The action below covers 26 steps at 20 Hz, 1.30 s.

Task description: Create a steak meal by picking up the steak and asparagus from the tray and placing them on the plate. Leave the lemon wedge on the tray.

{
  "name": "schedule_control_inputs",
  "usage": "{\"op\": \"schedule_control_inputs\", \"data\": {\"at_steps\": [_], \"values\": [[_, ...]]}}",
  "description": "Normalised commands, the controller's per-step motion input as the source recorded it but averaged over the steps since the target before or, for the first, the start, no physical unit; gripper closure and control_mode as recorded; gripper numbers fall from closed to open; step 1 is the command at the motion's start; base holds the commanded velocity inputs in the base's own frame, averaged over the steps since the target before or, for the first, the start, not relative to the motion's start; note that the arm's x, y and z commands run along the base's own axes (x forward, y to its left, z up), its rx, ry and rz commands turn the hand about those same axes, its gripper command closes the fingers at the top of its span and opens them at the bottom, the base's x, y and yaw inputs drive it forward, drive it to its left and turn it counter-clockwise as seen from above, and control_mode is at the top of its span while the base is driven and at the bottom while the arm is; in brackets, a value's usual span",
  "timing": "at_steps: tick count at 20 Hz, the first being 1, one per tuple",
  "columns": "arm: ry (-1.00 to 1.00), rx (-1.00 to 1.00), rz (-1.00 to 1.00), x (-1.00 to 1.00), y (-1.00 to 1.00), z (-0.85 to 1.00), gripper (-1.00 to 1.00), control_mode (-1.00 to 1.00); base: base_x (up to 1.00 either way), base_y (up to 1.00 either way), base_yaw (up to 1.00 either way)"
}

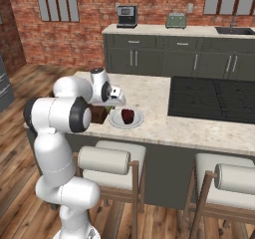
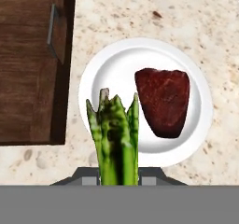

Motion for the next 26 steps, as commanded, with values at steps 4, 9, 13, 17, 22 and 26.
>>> {"op": "schedule_control_inputs", "data": {"at_steps": [4, 9, 13, 17, 22, 26], "values": [[0.04, 0.00, 0.04, 0.13, 0.00, -0.20, 1.00, -1.00, 0.00, 0.00, 0.00], [0.06, 0.00, 0.04, 0.14, -0.01, -0.20, 1.00, -1.00, 0.00, 0.00, 0.00], [0.04, 0.00, 0.03, 0.09, -0.01, -0.16, 1.00, -1.00, 0.00, 0.00, 0.00], [0.02, 0.01, 0.03, 0.09, -0.06, -0.15, 1.00, -1.00, 0.00, 0.00, 0.00], [0.01, 0.02, 0.02, 0.09, -0.14, -0.13, 1.00, -1.00, 0.00, 0.00, 0.00], [0.00, 0.02, 0.01, 0.15, -0.12, -0.17, 1.00, -1.00, 0.00, 0.00, 0.00]]}}
